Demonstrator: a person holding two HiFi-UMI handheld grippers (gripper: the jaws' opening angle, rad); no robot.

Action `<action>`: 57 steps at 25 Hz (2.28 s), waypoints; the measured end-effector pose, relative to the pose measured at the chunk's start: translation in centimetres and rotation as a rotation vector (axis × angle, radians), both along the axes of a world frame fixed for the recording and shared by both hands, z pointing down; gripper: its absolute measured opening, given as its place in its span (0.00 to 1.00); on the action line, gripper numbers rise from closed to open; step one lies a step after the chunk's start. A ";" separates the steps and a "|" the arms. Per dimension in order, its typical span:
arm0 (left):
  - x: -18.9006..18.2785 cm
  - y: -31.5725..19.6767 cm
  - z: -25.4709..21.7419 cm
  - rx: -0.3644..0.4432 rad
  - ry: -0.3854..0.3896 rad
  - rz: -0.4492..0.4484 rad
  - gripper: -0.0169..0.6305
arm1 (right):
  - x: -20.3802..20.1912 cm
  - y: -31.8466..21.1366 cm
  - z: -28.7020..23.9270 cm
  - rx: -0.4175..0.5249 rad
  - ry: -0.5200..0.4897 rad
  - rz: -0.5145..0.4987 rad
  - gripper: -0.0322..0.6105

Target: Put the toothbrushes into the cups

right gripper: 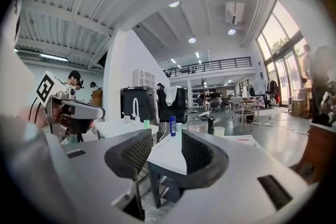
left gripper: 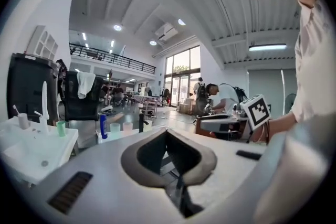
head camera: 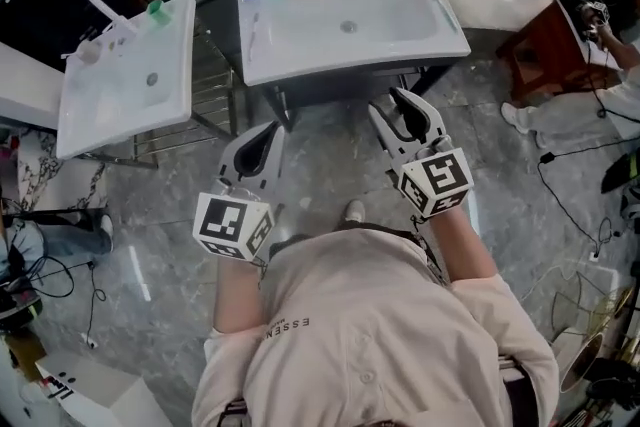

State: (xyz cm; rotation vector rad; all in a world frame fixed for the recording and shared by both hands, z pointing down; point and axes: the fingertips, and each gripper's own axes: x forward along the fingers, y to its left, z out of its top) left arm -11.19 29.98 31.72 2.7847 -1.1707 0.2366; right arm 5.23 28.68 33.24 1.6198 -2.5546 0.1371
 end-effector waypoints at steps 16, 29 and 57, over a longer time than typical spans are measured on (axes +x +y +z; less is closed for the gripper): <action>-4.8 -15.8 0.7 0.014 0.004 -0.110 0.03 | -7.0 -17.7 3.6 -0.089 0.033 -0.164 0.32; -13.5 -29.2 4.6 -0.045 0.037 -0.026 0.03 | -18.0 -30.8 14.5 -0.448 0.097 -0.129 0.32; -18.3 -36.1 11.6 -0.141 0.072 -0.009 0.03 | -20.7 -37.6 26.9 -0.879 0.328 0.008 0.13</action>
